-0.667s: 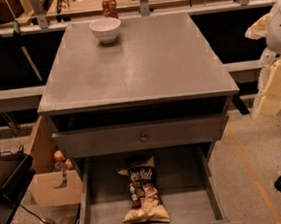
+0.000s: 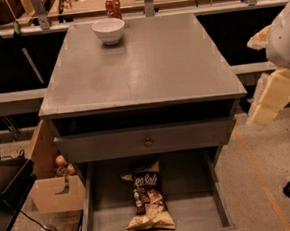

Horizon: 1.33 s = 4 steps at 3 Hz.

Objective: Pick brown chip bag from middle drawer and place on counter

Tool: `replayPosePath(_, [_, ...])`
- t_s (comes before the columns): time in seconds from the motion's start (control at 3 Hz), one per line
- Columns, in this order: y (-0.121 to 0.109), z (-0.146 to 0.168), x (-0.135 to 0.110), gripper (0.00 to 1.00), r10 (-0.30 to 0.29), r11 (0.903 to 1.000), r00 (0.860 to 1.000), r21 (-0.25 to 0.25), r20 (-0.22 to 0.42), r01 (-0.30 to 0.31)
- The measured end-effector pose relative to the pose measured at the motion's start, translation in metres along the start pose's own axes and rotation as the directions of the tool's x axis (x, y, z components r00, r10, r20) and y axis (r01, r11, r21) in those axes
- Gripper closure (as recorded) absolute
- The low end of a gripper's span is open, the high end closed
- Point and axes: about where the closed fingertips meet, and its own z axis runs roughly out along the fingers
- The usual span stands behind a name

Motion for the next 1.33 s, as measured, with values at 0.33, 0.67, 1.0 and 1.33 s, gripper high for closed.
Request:
replayPosePath(0.33, [0.022, 0.075, 0.009, 0.0, 0.15, 0.9848, 0.979, -0.108, 0.137, -0.136])
replayPosePath(0.67, [0.039, 0.142, 0.006, 0.0, 0.288, 0.9505, 0.927, -0.19, 0.239, -0.246])
replayPosePath(1.0, [0.049, 0.195, 0.005, 0.0, 0.401, 0.9125, 0.872, -0.208, 0.28, -0.352])
replayPosePath(1.33, [0.05, 0.237, 0.001, 0.0, 0.492, 0.8702, 0.803, -0.214, 0.337, -0.444])
